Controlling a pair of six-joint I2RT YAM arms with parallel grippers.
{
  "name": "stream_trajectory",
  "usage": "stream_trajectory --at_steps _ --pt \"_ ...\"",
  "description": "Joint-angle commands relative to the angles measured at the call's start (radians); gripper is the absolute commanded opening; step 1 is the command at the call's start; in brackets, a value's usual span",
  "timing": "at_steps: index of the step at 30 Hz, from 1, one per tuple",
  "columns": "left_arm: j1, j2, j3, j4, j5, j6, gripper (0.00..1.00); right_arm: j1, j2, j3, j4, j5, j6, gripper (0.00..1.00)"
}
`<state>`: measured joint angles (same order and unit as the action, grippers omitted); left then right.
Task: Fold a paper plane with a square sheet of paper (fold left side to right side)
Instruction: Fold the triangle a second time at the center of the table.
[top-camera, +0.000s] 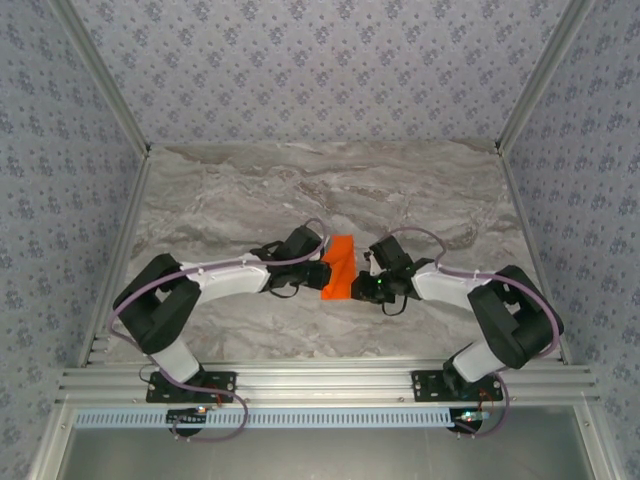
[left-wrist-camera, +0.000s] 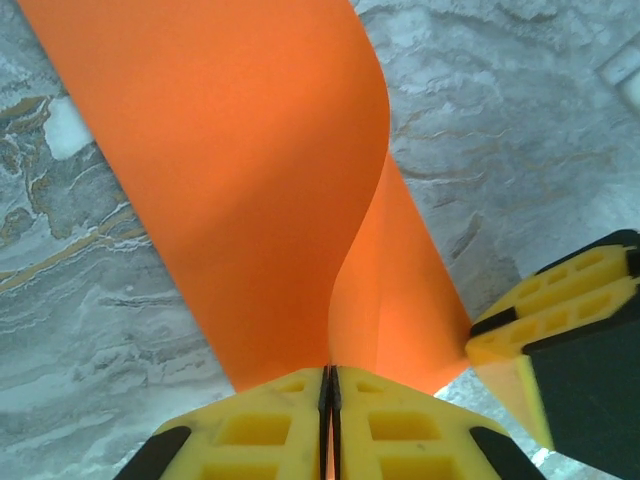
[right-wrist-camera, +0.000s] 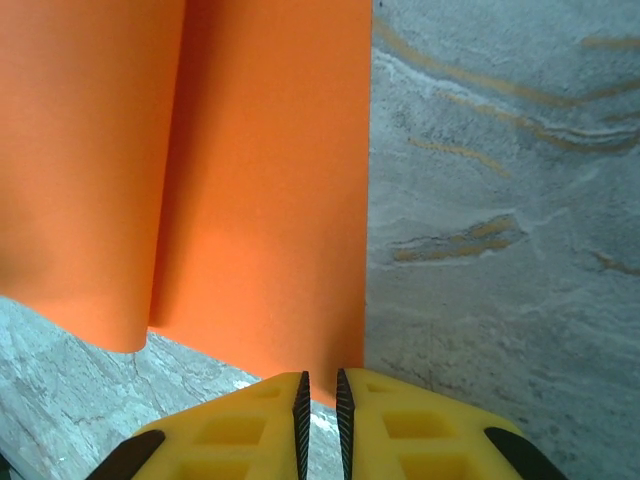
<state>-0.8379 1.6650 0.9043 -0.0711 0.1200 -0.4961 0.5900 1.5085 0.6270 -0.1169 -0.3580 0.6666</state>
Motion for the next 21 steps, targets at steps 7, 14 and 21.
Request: stream_trajectory --at_steps 7,14,21 --pt "0.039 0.057 0.042 0.015 0.053 0.043 0.11 0.019 0.029 0.011 -0.075 0.052 -0.019 0.20" --pt "0.046 0.103 0.077 0.007 0.070 0.056 0.11 0.022 0.035 0.011 -0.087 0.060 -0.020 0.20" --pt "0.051 0.136 0.115 -0.017 0.072 0.074 0.11 0.024 0.038 0.014 -0.098 0.066 -0.026 0.20"
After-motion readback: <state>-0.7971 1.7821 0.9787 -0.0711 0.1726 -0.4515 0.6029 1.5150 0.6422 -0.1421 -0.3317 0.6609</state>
